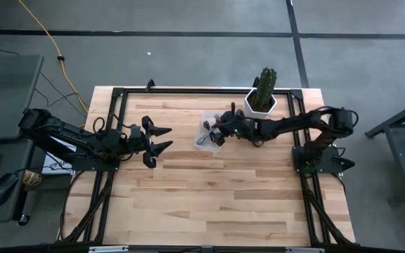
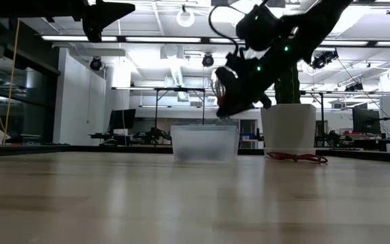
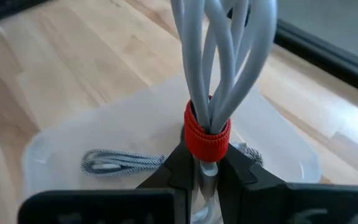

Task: Pick and place USB-C Cables
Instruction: Put the white charger cable into the transparent bin

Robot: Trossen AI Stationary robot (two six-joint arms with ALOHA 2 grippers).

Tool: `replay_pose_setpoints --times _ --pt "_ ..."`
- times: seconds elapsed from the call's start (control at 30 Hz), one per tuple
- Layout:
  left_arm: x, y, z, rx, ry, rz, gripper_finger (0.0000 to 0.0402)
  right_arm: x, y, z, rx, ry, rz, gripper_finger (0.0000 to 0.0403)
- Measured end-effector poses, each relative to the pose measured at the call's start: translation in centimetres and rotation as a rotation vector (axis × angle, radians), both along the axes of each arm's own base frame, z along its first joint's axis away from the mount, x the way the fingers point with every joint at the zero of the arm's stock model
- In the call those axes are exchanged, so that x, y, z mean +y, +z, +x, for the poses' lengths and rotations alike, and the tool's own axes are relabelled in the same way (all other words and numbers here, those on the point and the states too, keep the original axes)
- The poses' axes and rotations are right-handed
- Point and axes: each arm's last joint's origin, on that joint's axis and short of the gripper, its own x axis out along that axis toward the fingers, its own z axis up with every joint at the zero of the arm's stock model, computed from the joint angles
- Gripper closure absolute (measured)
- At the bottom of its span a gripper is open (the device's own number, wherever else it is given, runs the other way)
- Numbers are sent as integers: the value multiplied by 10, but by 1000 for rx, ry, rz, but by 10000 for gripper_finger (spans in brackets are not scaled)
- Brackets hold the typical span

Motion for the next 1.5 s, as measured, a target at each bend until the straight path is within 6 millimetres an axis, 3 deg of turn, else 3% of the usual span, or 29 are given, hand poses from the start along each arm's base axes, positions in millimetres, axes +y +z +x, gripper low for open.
replay_pose_setpoints --times 0.17,1.5 --pt "0 0 0 -2 0 -1 181 -9 -9 1 11 -17 40 377" --pt "0 -2 1 16 -6 -21 181 -7 -9 1 -13 1 98 377"
